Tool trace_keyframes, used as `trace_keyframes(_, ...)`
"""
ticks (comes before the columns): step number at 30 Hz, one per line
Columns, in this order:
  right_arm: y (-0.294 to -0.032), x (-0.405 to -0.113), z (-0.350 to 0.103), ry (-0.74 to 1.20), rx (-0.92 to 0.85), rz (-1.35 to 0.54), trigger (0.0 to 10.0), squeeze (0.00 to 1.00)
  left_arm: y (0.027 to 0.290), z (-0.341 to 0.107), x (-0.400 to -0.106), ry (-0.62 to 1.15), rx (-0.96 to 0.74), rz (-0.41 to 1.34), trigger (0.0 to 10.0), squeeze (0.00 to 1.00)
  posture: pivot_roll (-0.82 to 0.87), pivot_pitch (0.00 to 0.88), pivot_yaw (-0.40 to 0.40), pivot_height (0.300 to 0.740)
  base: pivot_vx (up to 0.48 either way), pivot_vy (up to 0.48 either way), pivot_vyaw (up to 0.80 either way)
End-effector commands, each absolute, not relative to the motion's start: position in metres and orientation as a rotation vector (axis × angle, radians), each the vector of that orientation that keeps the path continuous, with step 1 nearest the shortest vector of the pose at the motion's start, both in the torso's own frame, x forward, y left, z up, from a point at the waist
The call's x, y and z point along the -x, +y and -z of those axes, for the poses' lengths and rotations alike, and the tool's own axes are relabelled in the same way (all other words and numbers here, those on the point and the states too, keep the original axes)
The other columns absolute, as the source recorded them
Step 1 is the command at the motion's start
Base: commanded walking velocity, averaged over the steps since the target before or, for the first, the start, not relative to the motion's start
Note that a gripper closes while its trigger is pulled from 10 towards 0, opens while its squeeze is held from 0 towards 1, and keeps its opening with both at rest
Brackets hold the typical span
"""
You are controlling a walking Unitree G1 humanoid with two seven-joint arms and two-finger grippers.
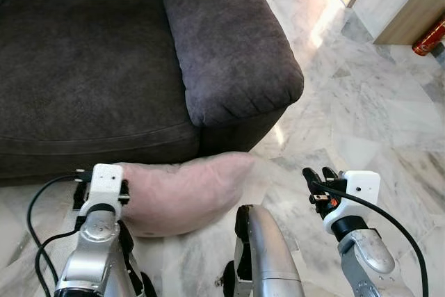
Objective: Move the pillow to the sofa from floor
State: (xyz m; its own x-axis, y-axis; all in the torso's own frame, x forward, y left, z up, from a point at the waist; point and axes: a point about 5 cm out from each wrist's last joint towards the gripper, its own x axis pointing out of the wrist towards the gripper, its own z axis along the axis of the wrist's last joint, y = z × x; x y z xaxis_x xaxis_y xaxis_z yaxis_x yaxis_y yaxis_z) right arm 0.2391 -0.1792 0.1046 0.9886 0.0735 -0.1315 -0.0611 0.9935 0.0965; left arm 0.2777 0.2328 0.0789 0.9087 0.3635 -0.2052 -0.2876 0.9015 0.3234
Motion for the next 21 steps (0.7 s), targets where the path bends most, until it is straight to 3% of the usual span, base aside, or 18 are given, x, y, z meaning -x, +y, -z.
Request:
trace_keyframes(1,-0.184,-0.235,-0.099,0.155,-0.082,-0.054,10.0,0.0,0.236,-0.067,-0.271,0.267,-0.212,-0.355,10.0,0.0,-0.11,0.221,-0.202,0.498,0.0,0.0,0.0)
trace_keyframes(11,-0.187,-0.234,-0.103,0.147,-0.074,-0.06,10.0,0.0,0.245,-0.07,-0.277,0.141,-0.035,-0.332,10.0,0.0,-0.12,0.221,-0.218,0.498,0.0,0.0,0.0)
trace_keyframes(21,-0.189,-0.23,-0.103,0.154,-0.06,-0.067,10.0,0.0,0.251,-0.054,-0.283,0.183,0.07,-0.274,10.0,0.0,-0.14,0.234,-0.232,0.498,0.0,0.0,0.0)
